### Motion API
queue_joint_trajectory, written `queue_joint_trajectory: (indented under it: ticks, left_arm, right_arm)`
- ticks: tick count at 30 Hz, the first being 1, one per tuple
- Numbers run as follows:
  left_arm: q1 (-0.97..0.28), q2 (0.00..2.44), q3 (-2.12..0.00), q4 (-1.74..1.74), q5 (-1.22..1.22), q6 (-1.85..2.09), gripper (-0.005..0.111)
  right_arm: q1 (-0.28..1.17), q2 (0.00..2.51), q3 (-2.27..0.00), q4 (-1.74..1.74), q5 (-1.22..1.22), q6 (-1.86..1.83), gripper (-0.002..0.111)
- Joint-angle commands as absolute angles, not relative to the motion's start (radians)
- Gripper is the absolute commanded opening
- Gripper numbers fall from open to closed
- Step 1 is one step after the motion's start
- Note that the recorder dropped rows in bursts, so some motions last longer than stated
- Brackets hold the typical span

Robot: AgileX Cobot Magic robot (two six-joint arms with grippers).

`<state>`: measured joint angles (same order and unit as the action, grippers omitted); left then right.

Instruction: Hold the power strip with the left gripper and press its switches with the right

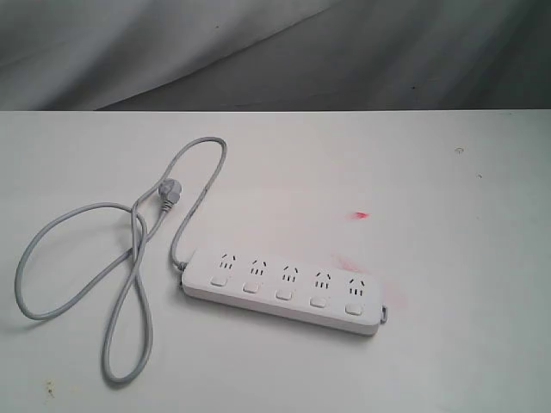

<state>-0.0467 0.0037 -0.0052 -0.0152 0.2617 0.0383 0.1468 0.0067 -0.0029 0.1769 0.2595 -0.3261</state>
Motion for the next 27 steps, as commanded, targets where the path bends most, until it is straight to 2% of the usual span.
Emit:
queue_joint_trajectory:
  ticks: [1,10,27]
  left_arm:
    - [-0.045,0.000,0.000,0.010,0.199,0.037,0.000]
    - [-0.045,0.000,0.000,-0.231,0.097,0.023,0.000]
    - [-0.045,0.000,0.000,-0.292,0.007,-0.192,0.000]
  right_arm:
    - [0.140,0.000,0.000,0.175,0.260,-0.323,0.000]
    - [0.140,0.000,0.000,0.175,0.260,-0.323,0.000]
    - [0.140,0.000,0.000,0.175,0.260,-0.323,0.000]
